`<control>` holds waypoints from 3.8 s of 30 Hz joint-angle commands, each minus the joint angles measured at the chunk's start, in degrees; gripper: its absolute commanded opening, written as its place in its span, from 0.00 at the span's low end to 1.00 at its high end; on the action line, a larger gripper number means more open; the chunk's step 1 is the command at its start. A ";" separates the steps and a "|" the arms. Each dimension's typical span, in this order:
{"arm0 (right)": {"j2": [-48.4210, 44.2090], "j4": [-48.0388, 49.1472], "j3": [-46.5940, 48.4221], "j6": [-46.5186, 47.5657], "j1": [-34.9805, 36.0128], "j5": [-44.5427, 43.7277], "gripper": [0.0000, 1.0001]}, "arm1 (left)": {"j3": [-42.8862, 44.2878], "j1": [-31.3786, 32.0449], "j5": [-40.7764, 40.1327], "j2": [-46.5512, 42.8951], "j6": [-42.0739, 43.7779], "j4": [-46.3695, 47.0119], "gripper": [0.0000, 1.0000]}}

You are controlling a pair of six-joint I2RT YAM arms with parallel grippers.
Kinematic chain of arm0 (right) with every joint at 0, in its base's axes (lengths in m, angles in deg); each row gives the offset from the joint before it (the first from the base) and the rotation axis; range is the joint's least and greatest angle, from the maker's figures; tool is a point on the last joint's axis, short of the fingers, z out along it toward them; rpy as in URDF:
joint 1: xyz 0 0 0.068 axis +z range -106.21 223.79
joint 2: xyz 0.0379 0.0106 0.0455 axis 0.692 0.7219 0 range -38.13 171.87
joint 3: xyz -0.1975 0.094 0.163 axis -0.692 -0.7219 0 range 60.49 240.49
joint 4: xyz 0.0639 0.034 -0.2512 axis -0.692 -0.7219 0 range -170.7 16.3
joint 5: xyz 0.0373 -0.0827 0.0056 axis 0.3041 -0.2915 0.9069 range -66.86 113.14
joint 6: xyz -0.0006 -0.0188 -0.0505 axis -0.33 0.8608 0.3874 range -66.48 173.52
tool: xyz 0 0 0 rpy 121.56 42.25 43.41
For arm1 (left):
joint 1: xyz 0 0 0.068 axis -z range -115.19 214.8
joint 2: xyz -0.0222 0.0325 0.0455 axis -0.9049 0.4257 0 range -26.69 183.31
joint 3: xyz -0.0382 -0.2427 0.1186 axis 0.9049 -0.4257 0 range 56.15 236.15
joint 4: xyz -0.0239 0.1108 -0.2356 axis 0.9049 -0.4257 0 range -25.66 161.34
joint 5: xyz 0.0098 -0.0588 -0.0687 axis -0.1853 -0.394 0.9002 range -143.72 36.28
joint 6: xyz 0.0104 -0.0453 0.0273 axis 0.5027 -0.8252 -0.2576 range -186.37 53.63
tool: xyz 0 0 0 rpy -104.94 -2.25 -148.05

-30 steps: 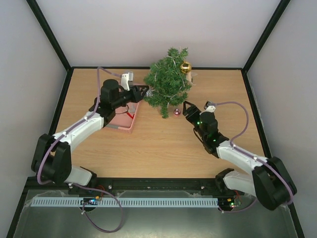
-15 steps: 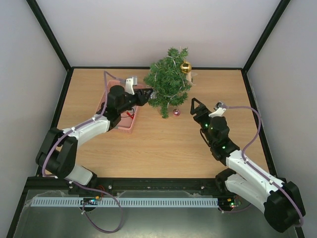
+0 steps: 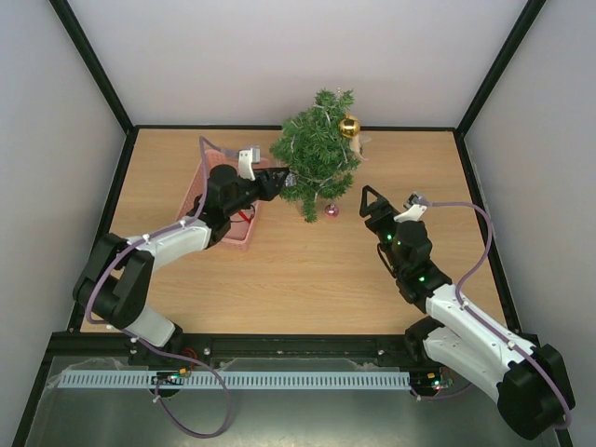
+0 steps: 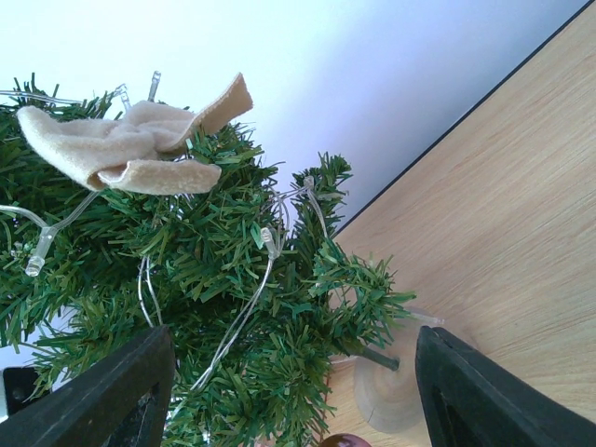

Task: Decorate the small christmas tree
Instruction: Hang the decoration item on the Christmas tree, then pick up the decoration item from the storage box.

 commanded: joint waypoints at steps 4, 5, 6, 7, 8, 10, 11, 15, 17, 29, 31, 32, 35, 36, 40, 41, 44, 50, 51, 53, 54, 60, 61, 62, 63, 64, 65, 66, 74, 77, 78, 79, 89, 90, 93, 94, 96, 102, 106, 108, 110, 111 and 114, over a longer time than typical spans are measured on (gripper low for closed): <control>-1.21 -1.01 -0.49 1.06 -0.18 -1.74 0.71 | -0.12 0.38 0.75 1.13 0.29 3.47 0.48; -1.25 -1.09 -0.52 1.07 -0.20 -1.61 0.71 | 0.08 0.38 0.80 0.87 0.55 3.08 0.51; -1.33 -1.28 -0.53 1.14 -0.21 -1.46 0.71 | 0.17 0.34 0.73 0.61 0.90 2.57 0.52; -1.45 -1.38 -0.50 1.25 -0.17 -1.32 0.71 | 0.27 0.36 0.49 0.20 1.20 2.02 0.53; -1.54 -1.47 -0.52 1.26 -0.19 -1.31 0.71 | 0.22 0.38 0.28 -0.32 1.40 1.68 0.55; -1.79 -1.51 -0.64 1.28 -0.23 -1.39 0.71 | 0.12 0.36 -0.07 -1.32 2.06 1.02 0.58; -1.90 -1.54 -0.68 1.34 -0.17 -1.50 0.71 | 0.12 0.38 -0.19 -2.15 2.44 0.55 0.60; -2.23 -1.65 -0.63 1.50 -0.15 -1.93 0.71 | -0.16 0.33 -0.68 -4.81 3.69 -1.45 0.63; -2.50 -1.68 -0.60 1.44 -0.19 -1.77 0.71 | -0.55 0.38 -1.09 -6.26 4.13 -2.43 0.65; -3.24 -3.13 -0.77 1.95 -0.14 1.12 0.75 | -0.82 0.20 -9.54 -15.18 9.60 -20.68 0.68; -3.60 -3.97 -0.92 2.12 -0.21 2.29 0.78 | 0.16 -0.08 -12.51 -16.87 11.75 -26.87 0.67; -3.80 -4.34 -1.08 2.21 -0.17 2.89 0.79 | 0.34 -0.45 -13.50 -17.52 12.63 -29.12 0.66; -4.14 -6.57 -1.30 2.16 -0.19 4.16 0.84 | 0.46 -2.50 -15.00 -18.72 13.74 -35.01 0.62; -4.39 -7.67 -1.34 2.07 -0.19 4.43 0.86 | 0.46 -3.39 -15.14 -18.64 14.20 -36.68 0.61; -6.63 -10.42 -1.89 1.81 -0.20 4.69 0.90 | 1.68 -8.57 -14.41 -16.46 16.52 -43.66 0.55; -7.71 -10.90 -2.02 1.81 -0.21 4.66 0.90 | 2.34 -9.90 -13.86 -15.50 17.24 -45.53 0.53; -9.99 -11.98 -2.23 2.25 -0.17 3.78 0.90 | 4.46 -13.31 -12.91 -12.22 19.73 -49.87 0.45; -11.25 -12.70 -2.20 2.69 -0.22 3.45 0.90 | 8.94 -16.80 -10.36 -3.19 25.29 -55.46 0.37; -11.16 -12.64 -2.12 2.59 -0.15 3.84 0.90 | 9.58 -17.07 -9.48 -1.42 25.92 -56.08 0.36; -10.99 -12.46 -2.02 2.49 -0.16 4.60 0.90 | 10.47 -17.37 -7.21 1.61 26.51 -56.32 0.35; -11.03 -12.28 -1.95 2.49 -0.19 4.84 0.90 | 10.79 -17.42 -6.39 3.39 26.65 -56.35 0.35; -10.81 -11.12 -2.13 3.43 -0.17 4.72 0.90 | 11.64 -17.12 1.35 9.98 26.10 -56.36 0.35; -10.72 -11.15 -2.05 3.69 -0.17 4.70 0.90 | 11.48 -16.85 1.69 10.56 25.99 -56.22 0.36; -10.70 -11.07 -1.93 3.85 -0.18 4.70 0.90 | 11.45 -16.63 1.93 11.11 25.82 -56.20 0.36; -10.70 -10.92 -1.92 3.97 -0.18 4.81 0.90 | 11.43 -16.45 2.49 11.78 25.57 -56.14 0.37; -10.70 -10.65 -1.89 3.87 -0.16 5.09 0.90 | 11.21 -16.43 3.34 12.32 25.27 -55.73 0.38; -10.62 -10.46 -1.91 3.94 -0.19 5.24 0.90 | 10.73 -16.42 4.45 12.67 24.86 -55.08 0.39; -10.49 -10.29 -1.92 3.97 -0.20 5.45 0.90 | 10.21 -16.38 5.22 12.92 24.31 -54.05 0.40; -9.87 -10.11 -2.45 4.98 -0.15 5.45 0.91 | 10.72 -14.59 8.87 17.99 21.81 -50.03 0.43; -9.93 -9.93 -2.52 5.26 -0.20 5.31 0.91 | 10.44 -14.38 7.68 18.81 20.79 -48.77 0.39; -9.94 -9.96 -2.55 5.28 -0.16 5.32 0.91 | 10.48 -14.35 7.07 18.98 20.74 -48.73 0.34; -9.96 -10.03 -2.58 5.30 -0.14 5.32 0.91 | 10.56 -14.34 6.48 19.11 20.59 -48.72 0.29; -10.79 -10.48 -2.43 5.62 -0.15 5.07 0.91 | 10.91 -14.45 -10.10 17.39 22.85 -53.92 0.02; -10.79 -10.60 -2.38 5.71 -0.19 5.05 0.91 | 10.83 -14.63 -11.49 16.75 23.14 -54.30 0.02; -10.83 -10.88 -2.41 5.72 -0.17 5.05 0.91 | 10.34 -15.50 -13.09 14.40 23.72 -54.63 0.02; -10.87 -10.98 -2.42 5.67 -0.17 5.02 0.91 | 10.20 -16.02 -13.09 13.39 23.71 -54.43 0.02; -10.88 -11.14 -2.45 5.74 -0.14 4.97 0.91 | 9.92 -16.72 -12.99 10.95 23.47 -54.03 0.02; -10.80 -11.45 -2.63 5.76 -0.17 5.05 0.91 | 8.29 -17.11 -12.97 4.48 22.12 -50.79 0.02; -10.51 -11.67 -3.05 5.13 -0.15 5.38 0.91 | 7.07 -17.11 -11.93 3.58 20.84 -48.92 0.06; -10.36 -11.59 -3.32 4.75 -0.19 5.53 0.91 | 7.14 -17.11 -11.23 4.84 20.45 -48.43 0.18; -10.36 -11.58 -3.33 4.53 -0.25 5.72 0.91 | 7.46 -17.11 -11.31 6.53 20.58 -47.82 0.26; -10.35 -11.56 -3.32 4.52 -0.20 5.74 0.91 | 8.13 -17.11 -11.04 7.55 20.83 -47.76 0.27; -9.94 -11.58 -3.02 4.73 -0.19 5.64 0.91 | 10.29 -17.11 -10.80 10.46 21.60 -47.81 0.28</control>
